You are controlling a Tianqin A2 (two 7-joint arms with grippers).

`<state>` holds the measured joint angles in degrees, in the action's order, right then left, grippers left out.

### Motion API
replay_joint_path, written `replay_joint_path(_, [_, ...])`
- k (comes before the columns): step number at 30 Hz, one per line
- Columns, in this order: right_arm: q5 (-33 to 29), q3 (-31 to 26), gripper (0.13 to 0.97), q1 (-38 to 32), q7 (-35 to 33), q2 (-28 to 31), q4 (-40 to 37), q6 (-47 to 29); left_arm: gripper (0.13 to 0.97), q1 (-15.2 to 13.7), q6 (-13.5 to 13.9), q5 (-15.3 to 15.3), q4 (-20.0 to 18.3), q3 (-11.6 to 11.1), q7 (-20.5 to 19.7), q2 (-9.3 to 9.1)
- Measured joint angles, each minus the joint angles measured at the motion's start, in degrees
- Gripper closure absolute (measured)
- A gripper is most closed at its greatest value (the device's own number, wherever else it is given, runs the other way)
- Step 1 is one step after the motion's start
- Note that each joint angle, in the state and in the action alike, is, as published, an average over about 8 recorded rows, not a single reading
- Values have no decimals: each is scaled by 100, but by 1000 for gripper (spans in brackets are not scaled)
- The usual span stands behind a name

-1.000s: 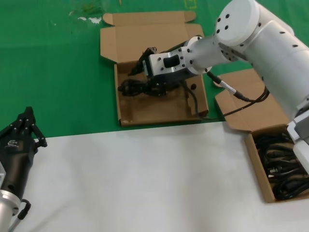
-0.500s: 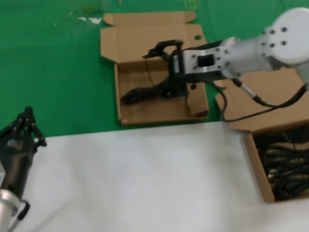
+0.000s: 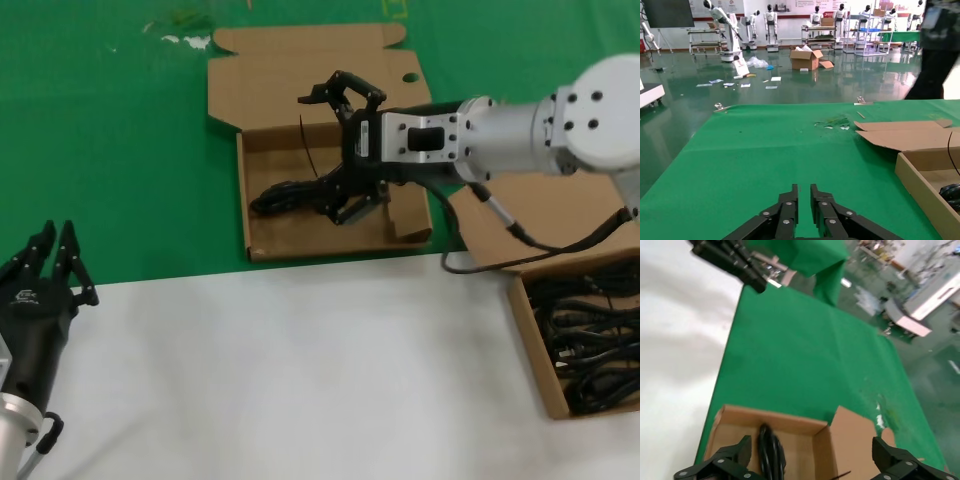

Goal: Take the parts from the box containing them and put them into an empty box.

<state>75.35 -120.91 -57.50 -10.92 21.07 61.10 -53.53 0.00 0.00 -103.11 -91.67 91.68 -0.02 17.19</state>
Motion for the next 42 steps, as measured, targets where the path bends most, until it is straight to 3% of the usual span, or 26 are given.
replay_joint_path(4, [145, 152, 250, 299, 57, -20, 159, 278, 903, 0, 0, 0, 0, 0, 0, 0])
replay_joint_path(11, [419, 441, 215, 868, 165, -59, 461, 807, 831, 0, 0, 0, 0, 0, 0, 0])
replay_joint_path(16, [622, 654, 156, 1286, 244, -87, 684, 1197, 730, 0, 0, -1, 0, 0, 0, 0])
replay_joint_path(20, [778, 819, 146, 1614, 306, -109, 856, 1500, 669, 0, 0, -1, 0, 0, 0, 0])
replay_joint_path(28, [1096, 1155, 129, 2271, 429, -153, 1207, 2107, 452, 0, 0, -1, 0, 0, 0, 0])
replay_joint_path(37, [1454, 1530, 129, 3013, 571, -203, 1600, 2801, 278, 0, 0, -1, 0, 0, 1, 0])
replay_joint_path(42, [1653, 1739, 129, 3423, 649, -231, 1818, 3183, 265, 0, 0, -1, 0, 0, 1, 0])
